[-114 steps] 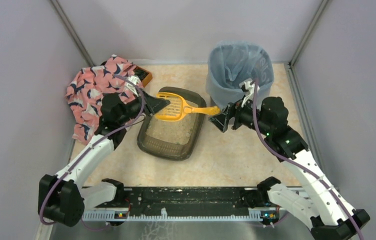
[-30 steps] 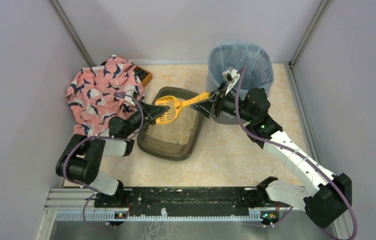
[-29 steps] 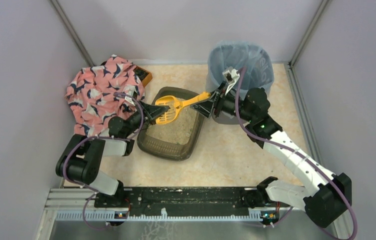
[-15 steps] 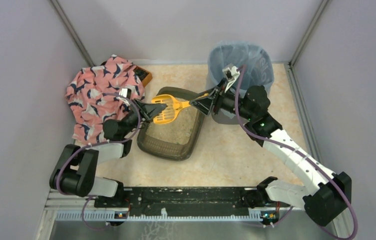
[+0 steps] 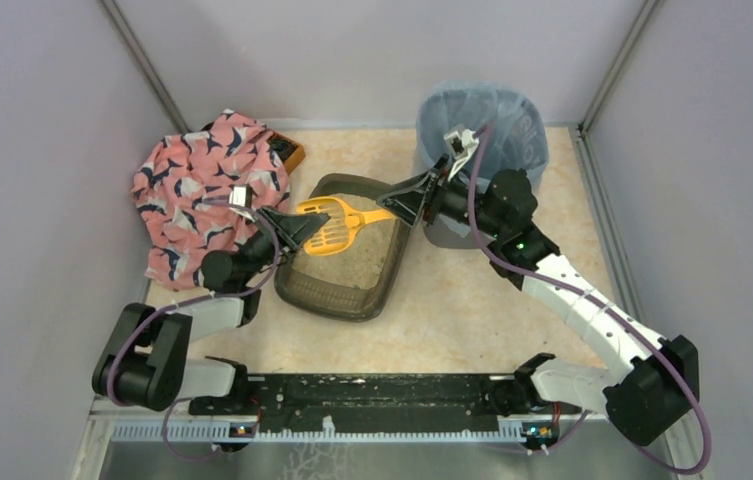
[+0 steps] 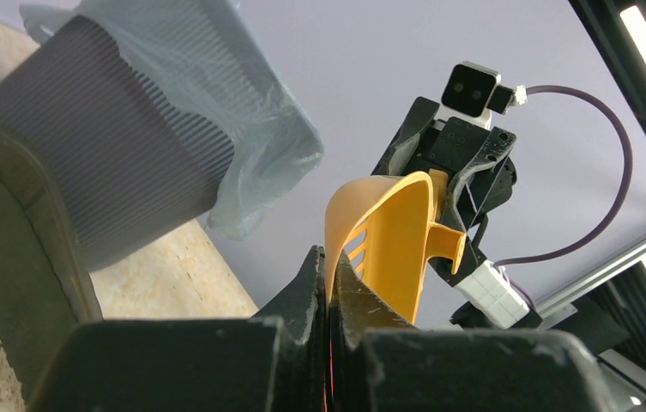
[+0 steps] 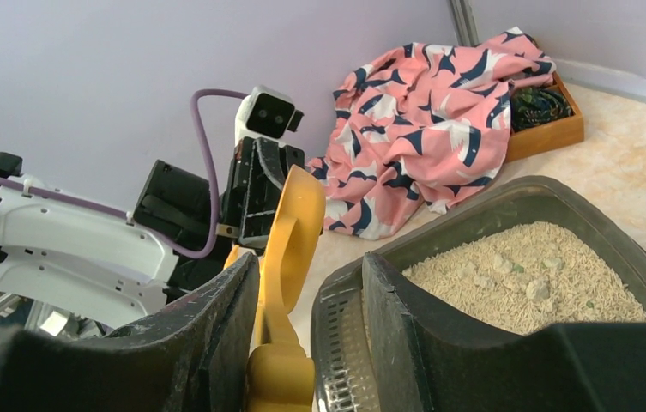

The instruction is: Clean the litter box

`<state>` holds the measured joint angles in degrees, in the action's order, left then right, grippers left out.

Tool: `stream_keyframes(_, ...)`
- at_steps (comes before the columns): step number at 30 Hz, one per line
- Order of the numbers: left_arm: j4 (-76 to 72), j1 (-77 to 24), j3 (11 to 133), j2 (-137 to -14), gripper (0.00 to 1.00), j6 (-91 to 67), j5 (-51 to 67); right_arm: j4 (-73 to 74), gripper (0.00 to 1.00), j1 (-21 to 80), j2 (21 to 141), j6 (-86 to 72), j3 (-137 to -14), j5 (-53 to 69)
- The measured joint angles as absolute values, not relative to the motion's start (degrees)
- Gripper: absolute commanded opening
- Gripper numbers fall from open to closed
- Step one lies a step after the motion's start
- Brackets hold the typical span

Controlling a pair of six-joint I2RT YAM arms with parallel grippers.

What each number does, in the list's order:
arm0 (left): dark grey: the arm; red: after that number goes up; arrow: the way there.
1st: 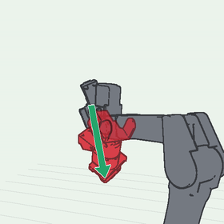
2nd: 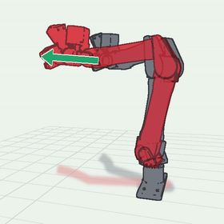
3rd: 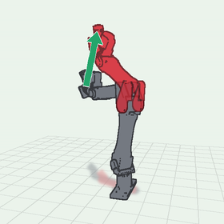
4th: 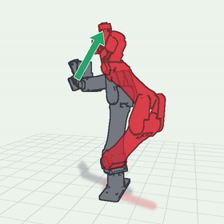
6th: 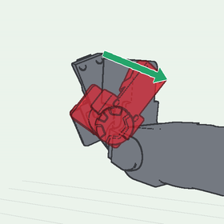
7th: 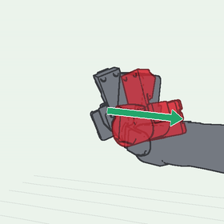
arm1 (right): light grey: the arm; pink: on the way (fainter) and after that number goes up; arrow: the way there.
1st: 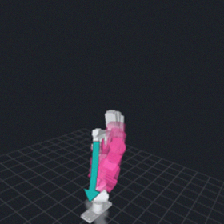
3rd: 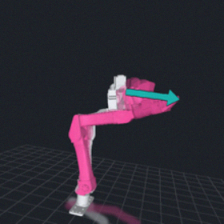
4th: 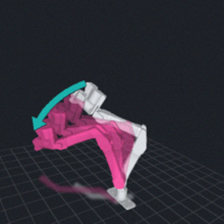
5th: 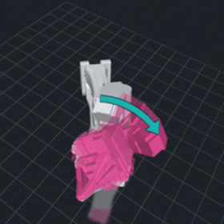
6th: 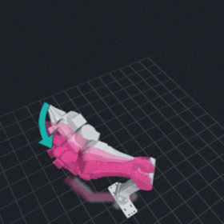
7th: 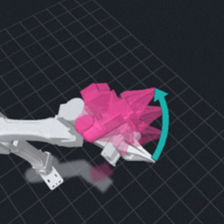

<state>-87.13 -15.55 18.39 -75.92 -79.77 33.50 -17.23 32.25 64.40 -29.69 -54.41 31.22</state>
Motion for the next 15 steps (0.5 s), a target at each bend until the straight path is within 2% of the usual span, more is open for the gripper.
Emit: stream_keyframes(15, -87.2, -15.7, 18.4, -74.5, 0.00, -77.1, 32.1, -18.9, 0.48, 32.2, 64.2, -31.1, -53.3, 31.5)
